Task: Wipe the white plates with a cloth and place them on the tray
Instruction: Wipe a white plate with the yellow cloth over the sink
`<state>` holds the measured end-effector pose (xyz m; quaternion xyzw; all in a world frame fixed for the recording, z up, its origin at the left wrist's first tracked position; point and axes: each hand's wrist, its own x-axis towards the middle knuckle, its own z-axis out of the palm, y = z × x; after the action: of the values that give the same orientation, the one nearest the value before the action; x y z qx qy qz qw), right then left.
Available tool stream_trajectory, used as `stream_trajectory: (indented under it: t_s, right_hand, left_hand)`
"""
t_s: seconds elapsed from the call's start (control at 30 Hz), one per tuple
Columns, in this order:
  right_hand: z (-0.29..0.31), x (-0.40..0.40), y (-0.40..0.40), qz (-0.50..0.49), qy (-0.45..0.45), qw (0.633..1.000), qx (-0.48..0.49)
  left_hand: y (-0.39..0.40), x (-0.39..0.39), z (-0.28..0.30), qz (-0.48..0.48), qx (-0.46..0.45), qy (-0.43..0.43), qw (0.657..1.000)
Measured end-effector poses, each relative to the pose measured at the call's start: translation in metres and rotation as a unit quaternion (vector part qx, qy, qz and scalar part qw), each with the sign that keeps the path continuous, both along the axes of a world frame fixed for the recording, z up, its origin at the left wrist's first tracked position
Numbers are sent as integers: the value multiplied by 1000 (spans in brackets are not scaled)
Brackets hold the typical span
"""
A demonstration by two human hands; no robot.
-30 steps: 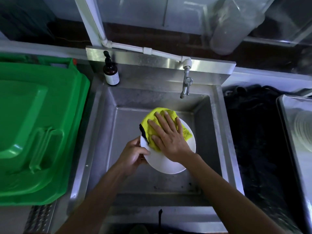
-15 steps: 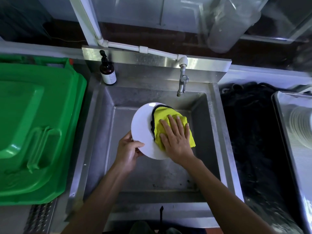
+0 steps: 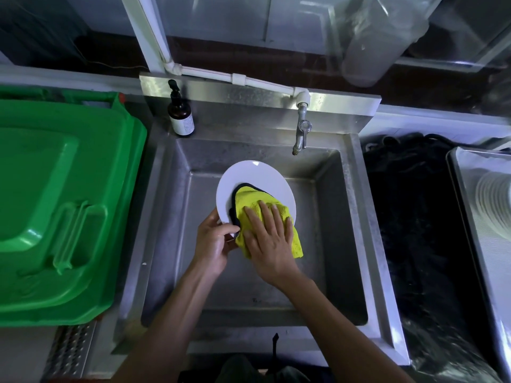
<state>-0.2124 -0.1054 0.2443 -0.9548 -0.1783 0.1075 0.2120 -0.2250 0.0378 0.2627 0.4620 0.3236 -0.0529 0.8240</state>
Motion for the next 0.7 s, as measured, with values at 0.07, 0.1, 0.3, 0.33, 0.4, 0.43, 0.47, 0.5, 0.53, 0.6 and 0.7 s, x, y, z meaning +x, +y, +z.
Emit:
stream_trajectory:
  t_s: [0.07,0.1,0.3,0.33,0.4,0.43,0.47,0.5,0.53,0.6,0.7]
  right_hand:
    - [-1,0,-3,16,4,1000,2]
    - [-1,1,-6,26,-3,1000,-2]
    - [-2,17,-32,28,-17,998,-45]
    - [-2,22,-36,21,-10,999,-49]
    - [-1,34,-41,11,-2,999,-52]
    - [1,41,-44,9,-1,999,-52]
    - [3,47,-46,9,-2,999,-53]
    - [6,52,-46,12,-6,998,-56]
    - [8,56,-46,17,-11,998,-60]
    - [12,62,-43,28,-24,997,-64]
    - [18,67,-37,44,-46,996,-65]
  left_hand:
    - [4,-3,1,6,0,-4,1000]
    - [5,-4,1,7,-1,-7,1000]
    - [12,-12,-3,-18,11,-20,1000]
    - [13,-14,-4,-28,16,-18,999]
    - [14,-17,-4,-51,24,-17,998]
    - [13,-18,-4,-62,25,-18,998]
    - [13,-20,-4,-73,23,-20,997]
    - [13,-21,-3,-82,21,-23,996]
    - [14,-22,-2,-92,21,-26,995]
    - [14,-22,-1,-113,24,-31,993]
    - [13,-22,0,-140,31,-32,989]
